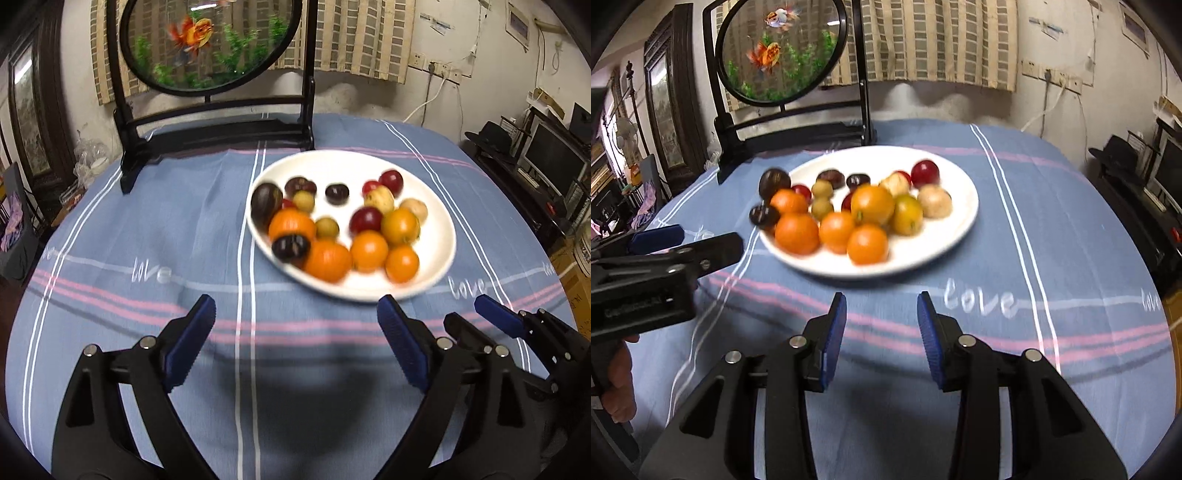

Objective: Organize fruits

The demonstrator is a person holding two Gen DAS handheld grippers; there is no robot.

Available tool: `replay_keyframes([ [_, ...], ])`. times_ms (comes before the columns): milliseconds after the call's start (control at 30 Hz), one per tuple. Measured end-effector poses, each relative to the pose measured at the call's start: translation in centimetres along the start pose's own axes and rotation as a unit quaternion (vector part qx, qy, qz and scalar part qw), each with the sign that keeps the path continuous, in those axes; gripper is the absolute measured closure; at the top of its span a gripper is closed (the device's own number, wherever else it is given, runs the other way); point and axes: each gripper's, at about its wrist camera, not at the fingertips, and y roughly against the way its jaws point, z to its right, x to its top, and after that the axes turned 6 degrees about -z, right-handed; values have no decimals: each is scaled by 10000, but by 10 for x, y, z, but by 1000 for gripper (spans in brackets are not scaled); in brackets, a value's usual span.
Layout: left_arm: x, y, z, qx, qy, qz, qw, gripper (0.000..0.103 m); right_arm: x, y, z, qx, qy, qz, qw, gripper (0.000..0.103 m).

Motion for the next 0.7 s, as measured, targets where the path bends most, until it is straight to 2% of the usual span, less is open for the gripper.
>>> replay_keyframes([
  [100,-19,11,-2,6,23,0,10000,12,-15,11,-1,13,-75,-46,10000,62],
  [133,-24,14,-3,-18,20,-6,10000,12,-18,15,-2,7,-83,-45,10000,47],
  [167,-28,17,-3,-26,25,-8,10000,12,-22,19,-3,-15,-110,-15,9999,41],
  [367,-57,34,-10,35,38,52,10000,9,-40,34,-10,-156,-90,-4,9998,39],
  [433,-60,36,-11,62,16,79,9999,9,-44,34,-11,-210,-111,-49,9997,35],
  [700,-70,39,-16,84,-5,103,9999,9,-56,33,-8,-174,-204,-116,9996,35],
])
